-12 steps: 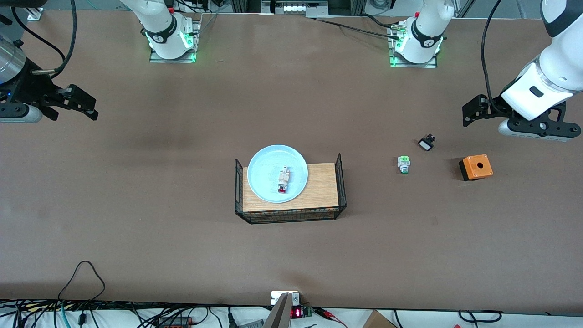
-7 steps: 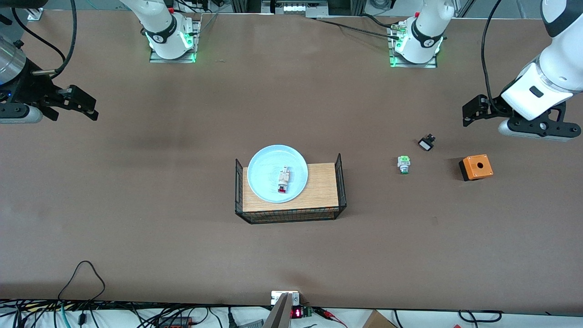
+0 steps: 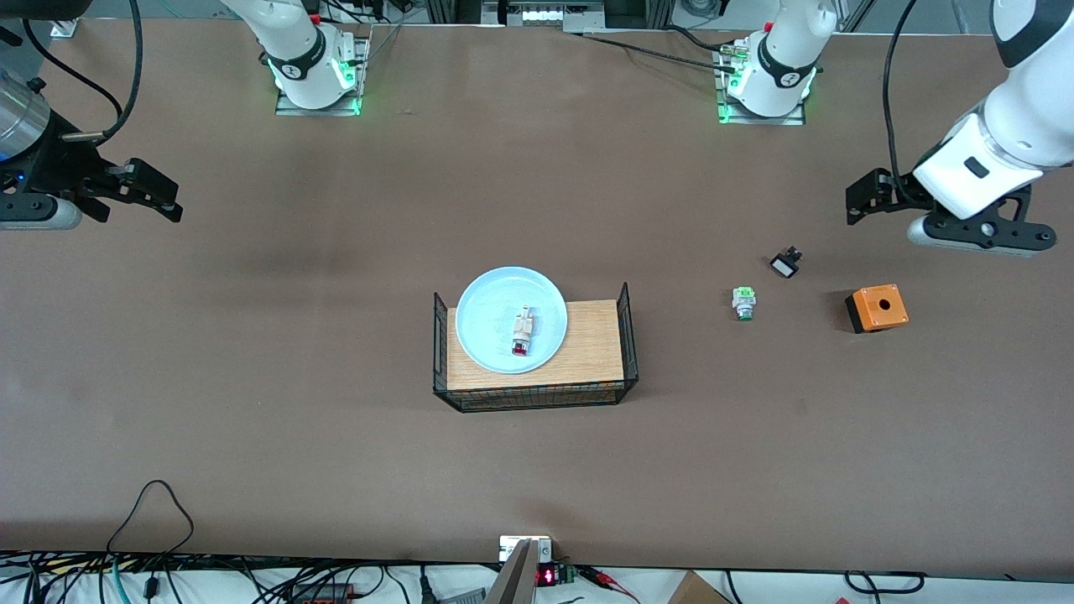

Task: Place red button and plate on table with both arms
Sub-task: 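Reach the left gripper toward the red button on the blue plate, then lower the left gripper and grasp the red button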

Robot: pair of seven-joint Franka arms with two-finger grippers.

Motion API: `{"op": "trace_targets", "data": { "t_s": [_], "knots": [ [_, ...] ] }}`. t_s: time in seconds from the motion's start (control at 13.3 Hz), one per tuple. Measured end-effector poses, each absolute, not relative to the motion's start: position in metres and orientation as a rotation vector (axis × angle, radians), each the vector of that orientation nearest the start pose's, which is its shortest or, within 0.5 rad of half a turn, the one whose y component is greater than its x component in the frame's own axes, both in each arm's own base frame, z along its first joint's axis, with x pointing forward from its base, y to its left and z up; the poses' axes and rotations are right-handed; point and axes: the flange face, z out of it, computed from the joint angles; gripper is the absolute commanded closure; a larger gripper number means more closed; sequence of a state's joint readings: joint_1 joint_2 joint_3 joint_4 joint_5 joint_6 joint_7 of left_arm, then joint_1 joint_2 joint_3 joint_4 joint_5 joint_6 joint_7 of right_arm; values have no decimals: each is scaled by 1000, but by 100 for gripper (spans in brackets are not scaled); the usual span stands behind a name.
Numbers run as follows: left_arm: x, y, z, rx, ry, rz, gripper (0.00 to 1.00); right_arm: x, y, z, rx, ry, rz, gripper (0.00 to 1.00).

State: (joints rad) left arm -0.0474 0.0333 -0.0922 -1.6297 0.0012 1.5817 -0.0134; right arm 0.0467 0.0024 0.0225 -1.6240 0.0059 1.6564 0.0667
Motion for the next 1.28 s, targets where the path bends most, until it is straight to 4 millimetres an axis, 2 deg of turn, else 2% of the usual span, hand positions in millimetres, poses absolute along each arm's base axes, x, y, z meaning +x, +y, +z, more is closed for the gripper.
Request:
{"op": "trace_targets", "data": {
  "t_s": [0.23,0.38,0.6,0.83,1.05,1.28],
  "knots": [
    [550,-112,580,-3158,282,140,0,555,36,600,-3137,6,49,0],
    [547,-139,585,-3206,276,137,0,553,32,595,-3138,17,104,0],
    [549,-206,585,-3234,107,149,0,553,31,594,-3138,22,116,0],
    [548,-294,565,-3250,-55,202,0,554,29,590,-3138,30,127,0],
    [555,-368,543,-3321,-159,130,0,555,27,589,-3137,37,131,0],
    [565,-425,497,-3396,-114,-11,0,555,27,589,-3136,28,130,0]
  ]
}}
